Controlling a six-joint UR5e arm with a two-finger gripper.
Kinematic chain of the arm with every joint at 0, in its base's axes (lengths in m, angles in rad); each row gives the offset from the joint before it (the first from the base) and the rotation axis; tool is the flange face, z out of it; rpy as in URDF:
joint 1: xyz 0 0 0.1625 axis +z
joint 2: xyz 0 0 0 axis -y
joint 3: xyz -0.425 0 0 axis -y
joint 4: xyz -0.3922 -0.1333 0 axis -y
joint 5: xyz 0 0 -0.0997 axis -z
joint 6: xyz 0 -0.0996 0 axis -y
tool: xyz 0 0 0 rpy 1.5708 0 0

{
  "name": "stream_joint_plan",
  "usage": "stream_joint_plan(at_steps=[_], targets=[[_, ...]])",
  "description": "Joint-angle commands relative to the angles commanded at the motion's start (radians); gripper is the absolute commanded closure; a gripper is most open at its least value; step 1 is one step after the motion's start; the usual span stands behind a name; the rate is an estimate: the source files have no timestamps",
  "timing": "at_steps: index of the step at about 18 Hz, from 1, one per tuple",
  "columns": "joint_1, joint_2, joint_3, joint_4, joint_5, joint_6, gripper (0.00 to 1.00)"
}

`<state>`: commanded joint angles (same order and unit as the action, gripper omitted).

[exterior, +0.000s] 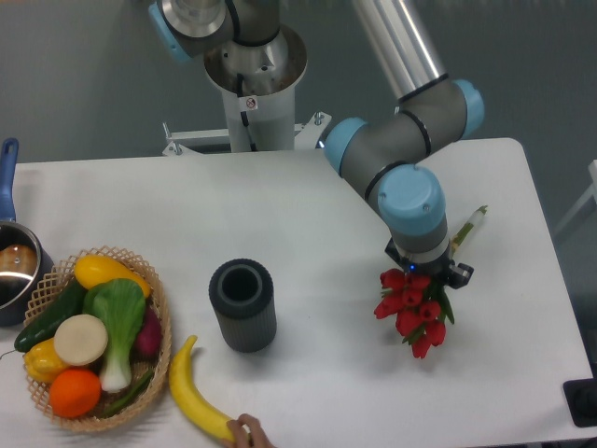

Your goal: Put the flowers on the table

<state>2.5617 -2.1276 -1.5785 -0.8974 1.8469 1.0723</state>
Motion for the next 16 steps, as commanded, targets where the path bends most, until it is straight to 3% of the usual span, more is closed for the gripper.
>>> stream_joint_plan(at_steps=[9, 10, 12, 16], targets=[[-0.005, -0.009, -0.003, 0.000, 0.000, -0.006, 0.45], [-0.005, -0.009, -0.003, 0.000, 0.002, -0.003, 0.38], [-0.003, 0.000, -0.002, 0.002, 0.000, 0.000, 0.01], [0.014, 0.058, -0.003, 0.009, -0.041, 0.000, 0.00]])
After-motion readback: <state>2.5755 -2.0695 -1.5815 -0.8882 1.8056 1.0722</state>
